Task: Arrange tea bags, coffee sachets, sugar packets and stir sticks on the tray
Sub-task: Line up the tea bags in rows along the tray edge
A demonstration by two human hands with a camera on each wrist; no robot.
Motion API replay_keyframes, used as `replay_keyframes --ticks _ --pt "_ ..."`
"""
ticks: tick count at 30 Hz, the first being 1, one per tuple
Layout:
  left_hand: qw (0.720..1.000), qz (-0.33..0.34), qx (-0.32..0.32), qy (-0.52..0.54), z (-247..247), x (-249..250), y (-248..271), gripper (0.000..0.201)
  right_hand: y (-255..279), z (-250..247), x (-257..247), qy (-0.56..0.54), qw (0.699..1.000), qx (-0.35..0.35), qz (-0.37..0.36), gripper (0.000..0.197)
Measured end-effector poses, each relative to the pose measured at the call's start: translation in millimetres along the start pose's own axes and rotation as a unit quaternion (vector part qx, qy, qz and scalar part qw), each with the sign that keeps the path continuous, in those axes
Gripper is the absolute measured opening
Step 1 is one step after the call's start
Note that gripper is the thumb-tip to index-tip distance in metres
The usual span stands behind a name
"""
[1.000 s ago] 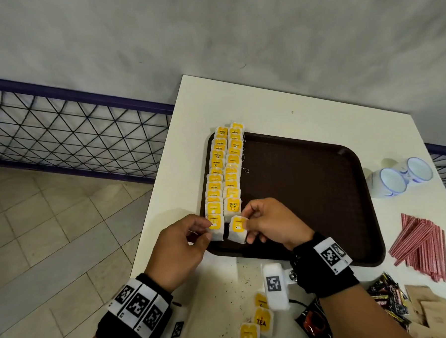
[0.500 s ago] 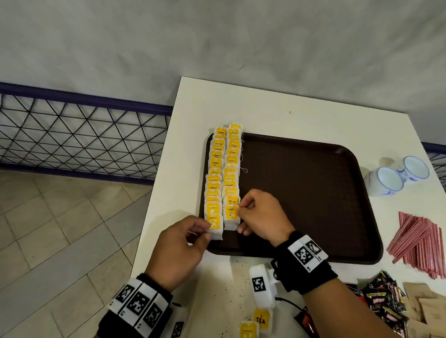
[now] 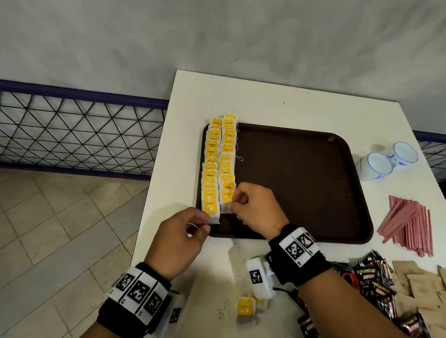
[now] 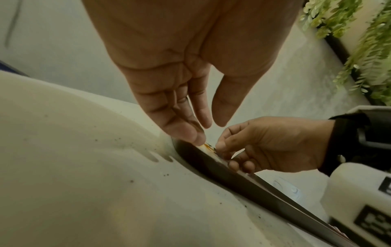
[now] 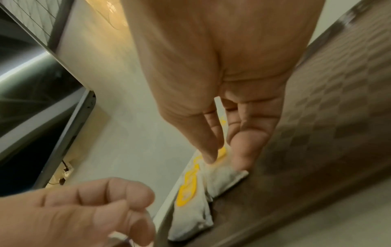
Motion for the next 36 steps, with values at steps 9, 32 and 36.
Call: replay_keyframes --ticks 9,32,36 --pt "0.970 0.031 -0.197 -0.136 28 22 57 0.039 103 -34 33 0.072 0.994 -0.078 0.040 0.025" --pt "0.958 0.073 -0.189 -0.201 80 16 94 0.054 167 10 46 0.014 0.996 -0.090 0.025 0.020" --pt "0.986 0.066 -0.135 -0.078 72 14 85 0.033 159 4 50 -0.126 0.989 -0.055 0.043 0.013"
Point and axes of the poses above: each hand's wrist, its own y-axis away from the middle knuckle, its own z-axis out of the palm, x = y × z, the point moved 2 cm from there along -y, towards the middle knuckle, and after that the axes turned 3 degrees about x, right-handed, at the moved point
